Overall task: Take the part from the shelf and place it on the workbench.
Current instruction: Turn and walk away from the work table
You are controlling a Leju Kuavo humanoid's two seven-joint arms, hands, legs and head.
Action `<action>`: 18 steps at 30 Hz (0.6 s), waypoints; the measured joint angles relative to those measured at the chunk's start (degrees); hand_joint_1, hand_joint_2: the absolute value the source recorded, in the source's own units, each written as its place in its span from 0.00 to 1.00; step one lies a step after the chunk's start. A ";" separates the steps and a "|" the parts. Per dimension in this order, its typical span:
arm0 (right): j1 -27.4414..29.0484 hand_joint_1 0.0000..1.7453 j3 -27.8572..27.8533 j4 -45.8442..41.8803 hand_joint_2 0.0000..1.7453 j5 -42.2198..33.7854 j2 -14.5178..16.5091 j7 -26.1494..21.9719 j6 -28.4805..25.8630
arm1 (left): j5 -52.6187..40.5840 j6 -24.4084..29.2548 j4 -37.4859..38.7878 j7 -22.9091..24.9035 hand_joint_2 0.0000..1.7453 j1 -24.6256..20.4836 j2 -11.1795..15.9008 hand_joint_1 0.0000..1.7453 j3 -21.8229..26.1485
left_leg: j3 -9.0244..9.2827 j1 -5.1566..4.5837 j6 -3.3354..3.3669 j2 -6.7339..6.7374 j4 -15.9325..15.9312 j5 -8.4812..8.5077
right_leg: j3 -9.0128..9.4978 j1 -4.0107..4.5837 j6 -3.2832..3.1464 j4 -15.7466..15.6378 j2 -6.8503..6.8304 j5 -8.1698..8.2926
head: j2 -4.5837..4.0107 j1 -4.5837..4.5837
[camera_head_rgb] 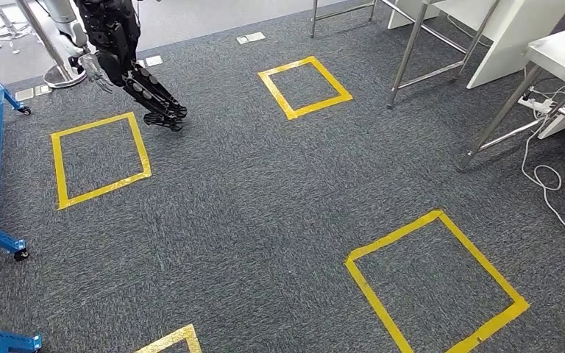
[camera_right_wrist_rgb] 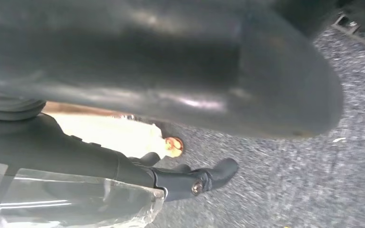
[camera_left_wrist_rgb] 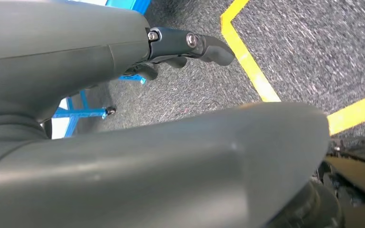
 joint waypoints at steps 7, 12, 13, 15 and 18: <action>0.03 0.00 0.01 -0.10 0.00 0.73 0.25 -1.73 -1.29 | -0.64 1.39 0.00 -0.09 0.00 -0.01 -0.16 0.00 -0.27 | 0.34 0.23 1.80 -3.95 -1.01 0.81 | -8.22 -0.55 0.06 16.88 5.02 -7.18 | 0.00 0.56; 0.12 0.00 0.01 -0.09 0.00 0.83 -0.04 -1.87 -1.34 | -0.57 2.54 0.00 -0.15 0.00 0.04 -0.36 0.00 -0.58 | 0.59 0.00 1.17 -7.35 -0.75 0.57 | -3.63 -1.04 1.90 3.44 7.61 0.29 | 0.00 0.84; 0.07 0.00 0.01 -0.08 0.00 0.85 -0.08 -1.89 -1.34 | -0.54 2.82 0.00 -0.27 0.00 0.06 -0.41 0.00 -0.64 | 0.56 -0.08 0.81 -7.81 -0.71 0.46 | -2.98 -0.99 1.53 1.56 8.19 1.06 | 0.00 0.80; -0.04 0.00 0.01 -0.08 0.00 0.93 -0.16 -1.92 -1.34 | -0.27 3.72 0.00 -0.45 0.00 0.17 -0.49 0.00 -0.69 | 0.40 0.03 -0.03 -8.62 -0.70 0.34 | -2.65 -0.77 0.31 0.95 7.84 1.41 | 0.00 0.71; 0.06 0.00 0.01 -0.08 0.00 1.05 -0.45 -2.39 -1.52 | 0.31 5.89 0.00 0.66 0.00 0.32 -0.65 0.00 -0.69 | -0.89 0.40 -0.88 -6.22 2.11 -1.49 | -1.89 -1.08 -1.08 0.61 6.41 1.77 | 0.00 0.41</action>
